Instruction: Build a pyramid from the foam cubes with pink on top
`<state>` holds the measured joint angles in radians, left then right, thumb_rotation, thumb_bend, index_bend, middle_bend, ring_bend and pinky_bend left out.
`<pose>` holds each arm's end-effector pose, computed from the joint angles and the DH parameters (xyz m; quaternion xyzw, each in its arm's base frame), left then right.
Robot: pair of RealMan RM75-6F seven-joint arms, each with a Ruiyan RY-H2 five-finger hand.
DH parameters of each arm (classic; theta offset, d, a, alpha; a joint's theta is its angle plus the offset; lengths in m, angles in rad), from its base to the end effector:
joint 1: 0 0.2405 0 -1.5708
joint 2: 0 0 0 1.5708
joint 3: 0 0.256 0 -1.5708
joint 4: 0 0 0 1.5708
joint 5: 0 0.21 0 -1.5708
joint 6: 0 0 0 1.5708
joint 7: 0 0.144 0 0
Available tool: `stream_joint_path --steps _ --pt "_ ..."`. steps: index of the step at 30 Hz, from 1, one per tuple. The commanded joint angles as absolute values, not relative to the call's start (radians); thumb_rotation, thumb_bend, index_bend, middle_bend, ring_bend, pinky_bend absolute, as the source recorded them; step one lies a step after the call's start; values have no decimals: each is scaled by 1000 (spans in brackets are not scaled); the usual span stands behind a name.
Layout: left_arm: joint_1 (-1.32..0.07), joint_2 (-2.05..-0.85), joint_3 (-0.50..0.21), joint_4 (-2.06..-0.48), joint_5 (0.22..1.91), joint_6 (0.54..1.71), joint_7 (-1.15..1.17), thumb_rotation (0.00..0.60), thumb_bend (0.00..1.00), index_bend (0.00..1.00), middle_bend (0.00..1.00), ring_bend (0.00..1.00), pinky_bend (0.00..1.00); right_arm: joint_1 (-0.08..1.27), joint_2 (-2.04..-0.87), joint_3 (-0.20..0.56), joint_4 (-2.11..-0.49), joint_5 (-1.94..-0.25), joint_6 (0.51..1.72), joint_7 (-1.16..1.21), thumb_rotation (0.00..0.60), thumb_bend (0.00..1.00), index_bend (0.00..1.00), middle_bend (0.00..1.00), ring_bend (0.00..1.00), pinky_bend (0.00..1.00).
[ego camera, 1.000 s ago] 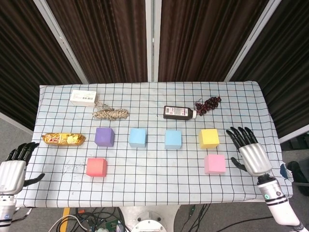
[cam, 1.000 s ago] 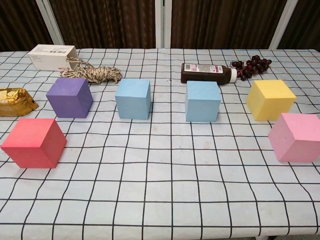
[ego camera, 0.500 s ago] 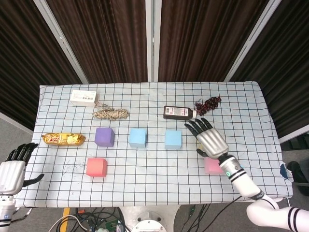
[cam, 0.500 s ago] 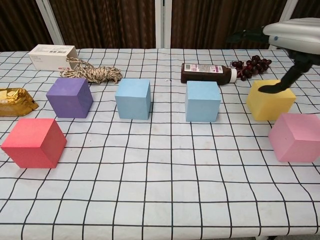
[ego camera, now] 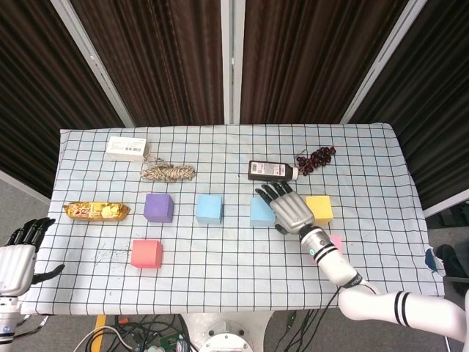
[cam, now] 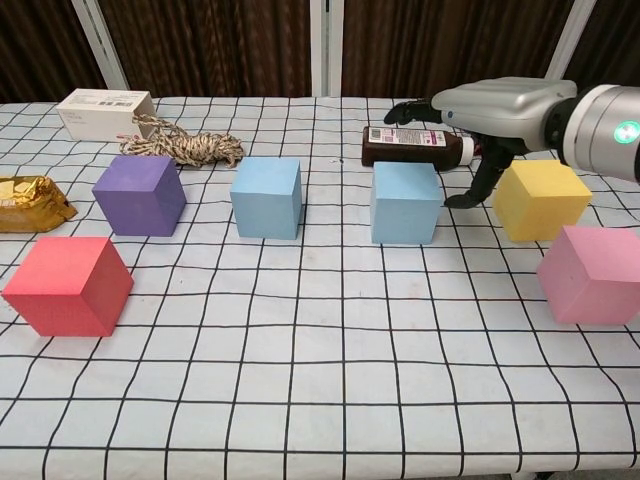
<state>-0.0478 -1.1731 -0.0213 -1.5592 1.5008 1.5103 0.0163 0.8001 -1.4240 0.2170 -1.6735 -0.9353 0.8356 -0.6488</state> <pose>-0.3236 0.1637 0.1459 -0.5900 -0.3950 -0.3728 0.5975 -0.1190 -0.3393 0.0000 0.8042 -0.3269 0.2963 0.3984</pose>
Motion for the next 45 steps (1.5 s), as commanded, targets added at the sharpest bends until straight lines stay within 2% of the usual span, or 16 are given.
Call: stream_joint_path --steps 1,7,12,18,30,40,45 --pt "-45 -1176 -22 -1555 1500 1515 10 600 0 133 133 106 192 835 -1456 206 -1643 -892 836 -675 600 176 0 60 0 9" --pt "-40 -1173 -20 -1540 1499 1517 -1 600 0 133 133 105 192 867 -1491 178 -1602 -820 845 -693 600 145 0 81 0 9" --pt "-36 -1175 -19 -1529 1497 1519 -12 600 0 133 133 106 192 875 -1519 165 -1564 -829 852 -659 600 106 0 108 0 6" --pt "-34 -1175 -18 -1524 1499 1517 -24 600 0 133 133 105 192 875 -1544 155 -1527 -856 856 -607 600 120 0 153 0 6" --pt "-34 -1175 -18 -1520 1497 1513 -26 600 0 133 133 105 191 864 -1565 148 -1484 -937 882 -523 600 175 0 337 0 9" --pt "-32 -1176 -18 -1515 1492 1508 -33 600 0 133 133 105 192 870 -1549 171 -1519 -992 916 -497 600 179 0 398 16 17" --pt "-31 -1178 -17 -1508 1492 1507 -40 600 0 134 133 106 192 904 -1557 192 -1526 -973 894 -518 600 179 0 400 22 21"
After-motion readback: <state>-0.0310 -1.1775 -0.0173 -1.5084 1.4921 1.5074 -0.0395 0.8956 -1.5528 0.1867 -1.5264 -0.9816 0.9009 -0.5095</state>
